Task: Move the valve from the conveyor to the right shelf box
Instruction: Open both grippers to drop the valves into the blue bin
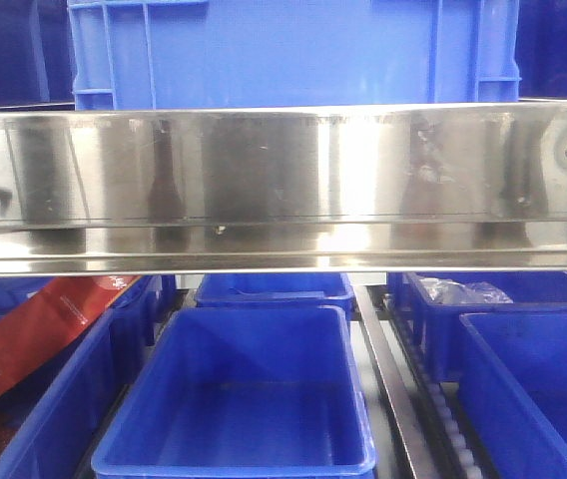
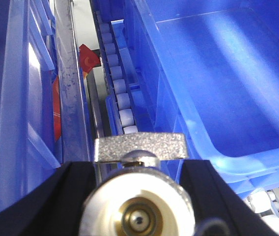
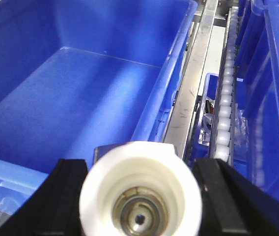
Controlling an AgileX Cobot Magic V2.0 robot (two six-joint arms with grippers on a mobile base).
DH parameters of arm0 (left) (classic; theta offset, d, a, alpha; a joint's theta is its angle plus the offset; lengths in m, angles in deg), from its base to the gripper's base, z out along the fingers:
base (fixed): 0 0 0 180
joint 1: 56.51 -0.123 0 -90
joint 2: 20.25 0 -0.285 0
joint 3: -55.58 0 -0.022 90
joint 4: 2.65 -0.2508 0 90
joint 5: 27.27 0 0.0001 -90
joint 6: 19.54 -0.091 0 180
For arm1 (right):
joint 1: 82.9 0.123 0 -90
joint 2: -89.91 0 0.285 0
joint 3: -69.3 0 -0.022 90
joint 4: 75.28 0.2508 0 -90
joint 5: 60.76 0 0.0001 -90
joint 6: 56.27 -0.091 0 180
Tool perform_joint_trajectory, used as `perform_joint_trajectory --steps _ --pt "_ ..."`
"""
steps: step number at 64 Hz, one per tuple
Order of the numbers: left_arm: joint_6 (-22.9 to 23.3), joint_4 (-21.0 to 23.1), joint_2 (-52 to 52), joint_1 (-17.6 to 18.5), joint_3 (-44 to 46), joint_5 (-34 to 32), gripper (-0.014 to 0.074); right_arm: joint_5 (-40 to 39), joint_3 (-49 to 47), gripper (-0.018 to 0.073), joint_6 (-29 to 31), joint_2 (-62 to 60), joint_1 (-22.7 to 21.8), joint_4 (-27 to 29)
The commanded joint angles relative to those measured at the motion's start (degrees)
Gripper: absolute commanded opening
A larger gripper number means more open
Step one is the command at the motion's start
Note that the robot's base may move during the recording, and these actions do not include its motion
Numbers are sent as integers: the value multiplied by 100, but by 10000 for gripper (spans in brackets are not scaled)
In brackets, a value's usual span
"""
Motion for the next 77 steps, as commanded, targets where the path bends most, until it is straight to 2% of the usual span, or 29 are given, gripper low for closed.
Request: perform_joint_trajectory --steps 1,27,42,51,64,77 --pt "39 17 62 26 67 -238 -111 -401 -109 -154 37 -97 -1 1" --pt "39 28 62 26 67 -310 -111 -521 -109 -154 37 -97 -1 1" --pt "0 81 -9 58 239 -1134 -111 -611 -594 -154 37 49 -1 1" --pt "-272 81 -408 408 892 -1222 -111 -637 -1397 -154 37 485 36 17" --pt "-273 81 -1374 1050 1892 -1617 -111 -602 -2333 -154 37 1446 409 74" --pt "-273 81 -2418 1234 2322 -1734 -111 -665 -2462 -154 37 2334 747 178"
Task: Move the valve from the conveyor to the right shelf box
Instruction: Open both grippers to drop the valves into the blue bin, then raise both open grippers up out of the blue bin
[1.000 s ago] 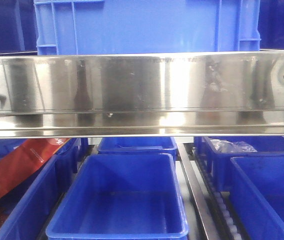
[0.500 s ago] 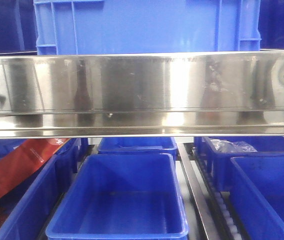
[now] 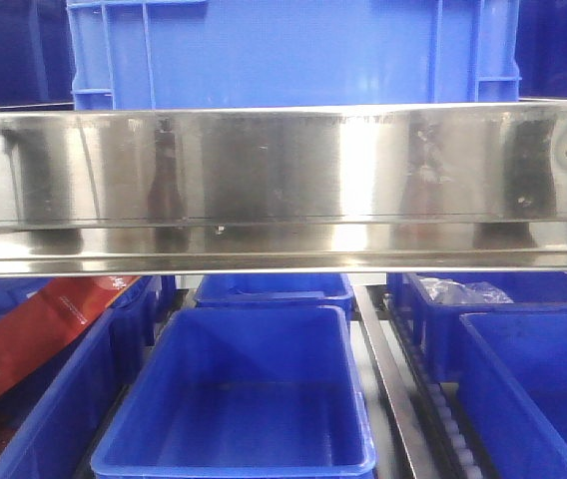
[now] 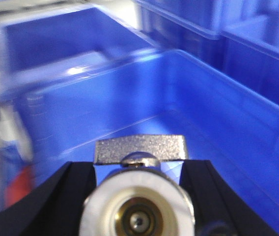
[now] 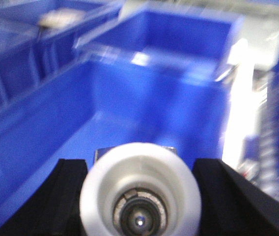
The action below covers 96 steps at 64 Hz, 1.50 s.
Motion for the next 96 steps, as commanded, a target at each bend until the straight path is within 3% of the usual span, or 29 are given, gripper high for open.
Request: perform_joint_trajectory --steps 1,20,29,37,51,56,68,78,83,90,93,96 --pt "-12 0 -353 41 110 -245 -111 -352 -95 -154 37 255 81 42" --pt "-12 230 -1205 39 110 55 -111 -381 -95 -139 37 1144 193 42" --pt "-12 266 -1344 39 110 164 -75 -367 -95 15 37 1316 193 42" --pt "-12 266 -1382 39 110 259 114 -321 -95 226 37 1354 193 42" --pt "-12 266 -1382 39 110 259 589 -126 -202 508 37 1344 193 42" --pt "-12 288 -1346 39 137 316 615 42 -357 533 37 1334 193 53" --pt "-12 290 -1158 39 535 718 583 325 -717 452 37 1089 193 79" --pt "-12 248 -876 28 1074 1084 521 325 -727 228 37 572 183 79" --pt "-12 223 -701 28 1298 1234 430 360 -727 78 37 289 183 79" --pt "-12 -30 -372 28 1416 1423 204 396 -702 -108 37 -80 183 79" --pt "-12 -162 -218 28 1416 1557 92 423 -655 -165 37 -238 183 1" --pt "-12 -297 -115 28 1416 1685 15 433 -582 -160 -15 -393 171 -111"
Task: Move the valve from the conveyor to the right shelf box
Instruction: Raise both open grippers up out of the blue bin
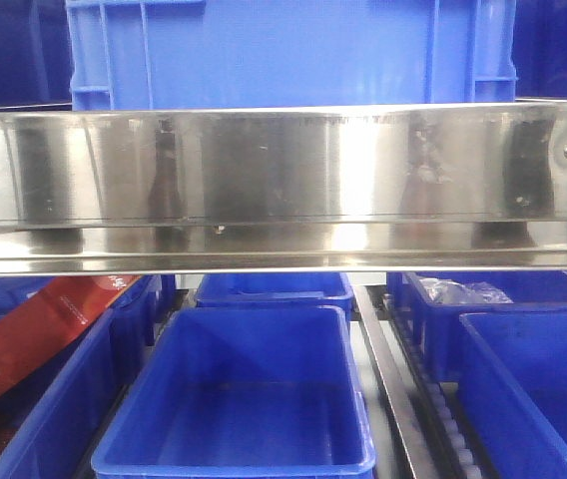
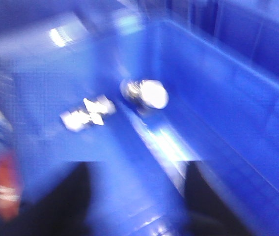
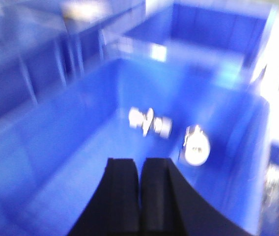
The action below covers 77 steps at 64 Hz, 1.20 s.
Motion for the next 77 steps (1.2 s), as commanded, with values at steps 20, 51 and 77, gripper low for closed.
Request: perform_joint_trajectory --steps 20,51,77 --pt "170 -434 561 -7 -99 331 -111 -420 1731 -154 -168 -1423 -435 -331" --pt "330 -434 2294 -7 -3534 -1409 -111 -2589 5765 -154 -168 -3898 -457 -331" --pt "364 -239 5725 -7 -7708 -3535 -111 -2876 7838 -154 -168 -5862 -457 -331"
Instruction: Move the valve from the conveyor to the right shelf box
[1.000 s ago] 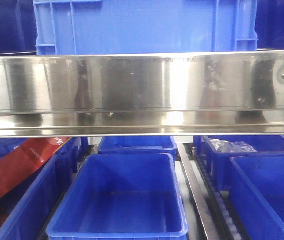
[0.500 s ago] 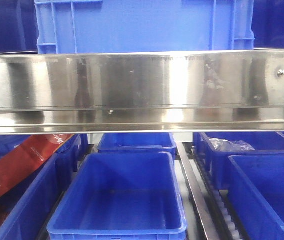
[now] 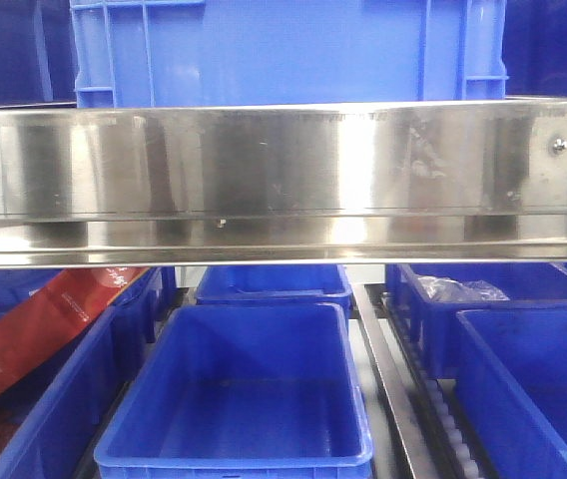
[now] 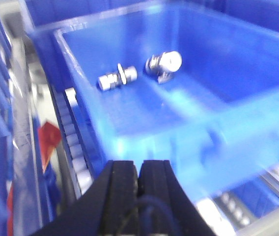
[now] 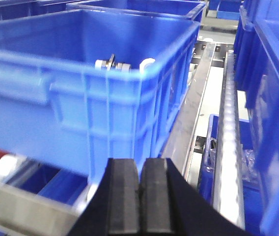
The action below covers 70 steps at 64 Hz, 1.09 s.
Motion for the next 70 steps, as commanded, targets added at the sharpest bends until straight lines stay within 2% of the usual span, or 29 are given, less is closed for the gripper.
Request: perform_joint_trajectory --steps 1,11,19,31,38,70 --pt "70 109 745 -7 -736 -499 -111 -181 374 -154 -15 -375 -37 -43" --pt "70 418 1973 -7 -2178 -1074 -111 -274 1125 -154 139 -949 -37 -70" --pt "70 418 2808 -7 -3176 -1477 -111 -489 1677 -154 378 -1333 -37 -70" --pt "70 558 3601 -7 -4217 -2259 -111 -865 2277 -154 378 -1673 -37 -70" --pt "70 558 3747 -7 -4523 -2529 -111 -932 2340 -154 378 -1684 -37 -70" --pt "70 558 3748 -7 -4571 -2485 -111 -1021 2339 -154 378 -1684 -37 -70"
